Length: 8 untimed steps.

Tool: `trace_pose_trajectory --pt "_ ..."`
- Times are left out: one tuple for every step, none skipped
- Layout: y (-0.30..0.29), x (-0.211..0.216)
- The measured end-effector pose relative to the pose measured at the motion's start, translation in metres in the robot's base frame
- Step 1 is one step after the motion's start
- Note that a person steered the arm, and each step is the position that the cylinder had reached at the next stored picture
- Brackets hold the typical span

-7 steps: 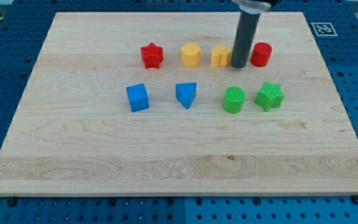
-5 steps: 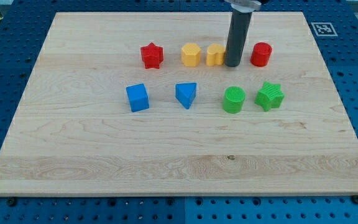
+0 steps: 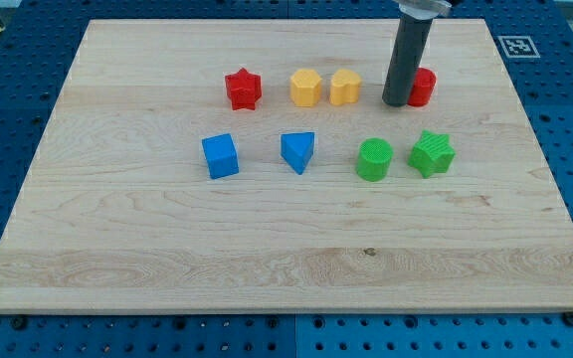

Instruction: Push the red circle to top right

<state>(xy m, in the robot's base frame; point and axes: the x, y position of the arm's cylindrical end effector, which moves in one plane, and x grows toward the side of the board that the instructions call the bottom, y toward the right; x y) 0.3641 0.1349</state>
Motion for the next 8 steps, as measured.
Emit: trace_pose_trajectory --pt "0.000 0.016" --pt "0.011 0.005" --pt "0.034 -0.005" --pt "0.058 -0.007" --pt "0.061 -0.021" --pt "0.057 -0.035" --pt "0.052 -0.049" --pt "0.048 -0.058"
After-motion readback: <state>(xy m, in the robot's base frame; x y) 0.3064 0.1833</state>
